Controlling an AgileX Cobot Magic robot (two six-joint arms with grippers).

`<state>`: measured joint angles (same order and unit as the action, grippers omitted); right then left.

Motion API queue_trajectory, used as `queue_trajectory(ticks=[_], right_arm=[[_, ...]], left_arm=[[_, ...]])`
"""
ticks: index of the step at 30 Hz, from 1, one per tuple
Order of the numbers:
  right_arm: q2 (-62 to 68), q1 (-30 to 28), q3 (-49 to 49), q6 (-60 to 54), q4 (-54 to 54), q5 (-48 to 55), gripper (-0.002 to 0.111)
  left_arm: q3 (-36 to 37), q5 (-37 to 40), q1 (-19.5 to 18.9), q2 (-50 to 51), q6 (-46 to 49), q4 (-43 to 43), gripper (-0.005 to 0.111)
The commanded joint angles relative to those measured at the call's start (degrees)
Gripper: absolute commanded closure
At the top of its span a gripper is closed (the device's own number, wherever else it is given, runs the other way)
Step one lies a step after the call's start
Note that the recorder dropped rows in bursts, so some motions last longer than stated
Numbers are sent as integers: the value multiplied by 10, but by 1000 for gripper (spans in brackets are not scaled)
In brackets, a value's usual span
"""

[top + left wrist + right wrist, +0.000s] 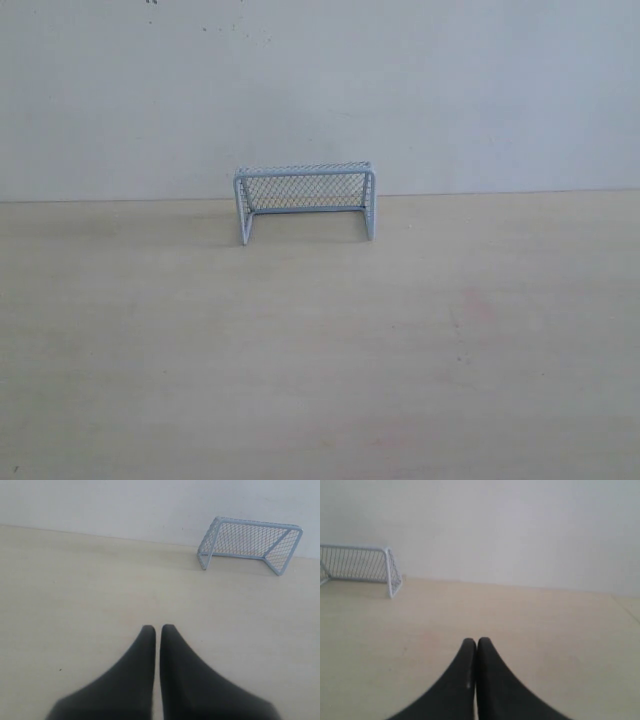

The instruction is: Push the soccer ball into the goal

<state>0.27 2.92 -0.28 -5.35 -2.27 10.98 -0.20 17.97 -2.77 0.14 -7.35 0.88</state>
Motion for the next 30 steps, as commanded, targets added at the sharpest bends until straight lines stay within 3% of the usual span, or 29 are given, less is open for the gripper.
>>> queue_trajectory(ticks=[1, 30], right_arm=[[-3, 0, 3, 5, -2, 71, 109], [-3, 23, 3, 5, -2, 92, 109]], left_arm=[[2, -4, 0, -1, 0, -1, 102], [2, -4, 0, -1, 0, -1, 102]])
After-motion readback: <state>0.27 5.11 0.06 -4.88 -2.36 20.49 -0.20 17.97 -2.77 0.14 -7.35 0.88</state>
